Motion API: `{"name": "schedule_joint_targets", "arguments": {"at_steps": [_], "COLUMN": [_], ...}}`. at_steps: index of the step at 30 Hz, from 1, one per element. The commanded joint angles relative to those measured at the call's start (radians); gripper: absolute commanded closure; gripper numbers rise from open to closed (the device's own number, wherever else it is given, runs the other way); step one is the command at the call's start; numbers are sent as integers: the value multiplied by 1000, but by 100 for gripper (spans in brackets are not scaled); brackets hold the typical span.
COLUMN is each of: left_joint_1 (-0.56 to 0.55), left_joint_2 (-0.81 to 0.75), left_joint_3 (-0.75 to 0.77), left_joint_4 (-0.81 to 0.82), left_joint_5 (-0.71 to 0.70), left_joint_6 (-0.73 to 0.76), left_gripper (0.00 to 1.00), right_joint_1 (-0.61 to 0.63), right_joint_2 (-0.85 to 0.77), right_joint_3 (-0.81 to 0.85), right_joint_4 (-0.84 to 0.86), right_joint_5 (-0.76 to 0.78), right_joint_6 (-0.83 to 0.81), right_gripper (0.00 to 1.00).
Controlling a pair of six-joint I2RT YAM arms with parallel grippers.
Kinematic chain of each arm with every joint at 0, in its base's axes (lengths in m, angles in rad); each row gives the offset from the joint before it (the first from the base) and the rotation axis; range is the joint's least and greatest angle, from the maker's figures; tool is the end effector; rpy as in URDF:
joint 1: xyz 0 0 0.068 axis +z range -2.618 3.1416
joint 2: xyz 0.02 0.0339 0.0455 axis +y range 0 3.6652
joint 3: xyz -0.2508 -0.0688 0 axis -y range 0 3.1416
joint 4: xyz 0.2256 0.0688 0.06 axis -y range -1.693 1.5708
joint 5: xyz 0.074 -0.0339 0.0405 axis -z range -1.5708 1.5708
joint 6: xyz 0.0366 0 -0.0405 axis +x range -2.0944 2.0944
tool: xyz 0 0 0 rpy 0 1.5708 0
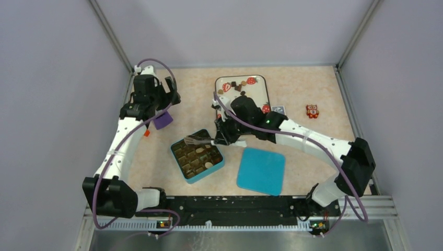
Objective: Pack the chocolate
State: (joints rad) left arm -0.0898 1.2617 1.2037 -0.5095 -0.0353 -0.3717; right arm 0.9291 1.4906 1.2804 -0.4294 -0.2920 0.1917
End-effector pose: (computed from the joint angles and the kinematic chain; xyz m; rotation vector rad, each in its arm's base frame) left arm 0.2647 -0.0225 0.3398 -0.3222 2.1226 -0.2324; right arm 0.1834 0.2631 0.3100 -1.0039 2.1190 0.9157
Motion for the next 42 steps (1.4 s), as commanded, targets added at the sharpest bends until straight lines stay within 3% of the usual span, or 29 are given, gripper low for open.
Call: {"name": "schedule_joint_targets", "arguments": {"at_steps": [1, 7, 16, 22, 28, 32, 38, 42], "left_joint_1": [5, 5, 4, 4, 4, 4, 4, 4], "left_joint_2": [1, 33, 51, 54, 58, 60, 61, 59], "left_joint_3": [10, -11, -19, -13, -7, -2, 25, 39], "left_joint_4": [4, -17, -24, -25, -24, -24, -34, -40], "left_joint_5": [77, 165, 182, 175, 173, 173, 171, 159], "left_joint_6": [14, 37, 42, 47, 44, 43, 49, 49], "left_gripper": [1, 1, 1, 1, 1, 1, 1, 1], "right_joint_1": [20, 21, 20, 21, 21, 21, 4, -27], "right_joint_2": [45, 83, 134, 152, 141, 130, 40, -43], "right_joint_3": [34, 48, 78, 96, 96, 101, 83, 43], "right_joint_4": [101, 110, 123, 108, 113, 112, 129, 144], "right_joint_5": [11, 42, 48, 43, 34, 41, 108, 146], "right_joint_6": [17, 9, 8, 2, 9, 3, -13, -9], "right_gripper": [91, 91, 91, 71, 67, 69, 86, 89]}}
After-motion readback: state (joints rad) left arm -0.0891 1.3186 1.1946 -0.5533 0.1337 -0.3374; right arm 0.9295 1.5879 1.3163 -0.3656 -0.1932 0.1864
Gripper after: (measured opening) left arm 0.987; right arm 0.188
